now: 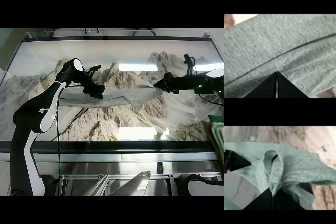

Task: Fold the shirts.

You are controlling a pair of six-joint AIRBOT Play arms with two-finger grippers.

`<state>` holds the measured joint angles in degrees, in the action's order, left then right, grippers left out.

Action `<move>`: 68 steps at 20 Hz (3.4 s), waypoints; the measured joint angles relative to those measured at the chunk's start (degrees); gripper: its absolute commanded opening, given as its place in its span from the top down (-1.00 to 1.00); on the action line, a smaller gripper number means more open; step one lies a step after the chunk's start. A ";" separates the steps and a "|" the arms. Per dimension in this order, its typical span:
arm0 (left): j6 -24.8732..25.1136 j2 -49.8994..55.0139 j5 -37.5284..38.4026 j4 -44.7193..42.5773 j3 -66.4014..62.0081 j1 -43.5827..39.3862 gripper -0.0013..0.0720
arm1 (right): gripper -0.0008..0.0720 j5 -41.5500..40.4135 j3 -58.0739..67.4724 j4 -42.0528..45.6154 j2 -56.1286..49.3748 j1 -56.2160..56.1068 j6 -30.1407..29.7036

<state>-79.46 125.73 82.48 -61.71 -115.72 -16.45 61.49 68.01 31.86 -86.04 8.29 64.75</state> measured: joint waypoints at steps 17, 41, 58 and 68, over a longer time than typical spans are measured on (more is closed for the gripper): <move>12.17 -23.85 12.20 67.71 0.42 21.99 0.96 | 0.74 -22.14 12.22 -20.68 -6.78 -36.57 -6.10; 26.49 -48.39 19.56 73.09 46.18 45.97 0.97 | 0.94 23.58 40.63 37.64 -18.34 -26.62 32.30; 33.48 -53.24 9.81 54.58 59.39 44.24 0.97 | -0.93 -3.98 16.59 5.60 -24.76 -23.78 21.03; 33.62 -53.24 9.88 54.18 59.47 42.71 0.97 | 0.25 -8.11 16.48 -4.92 -28.72 -28.87 15.04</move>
<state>-45.84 72.49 92.36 -7.53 -56.25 26.26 53.39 84.49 26.94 -114.76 -20.58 79.79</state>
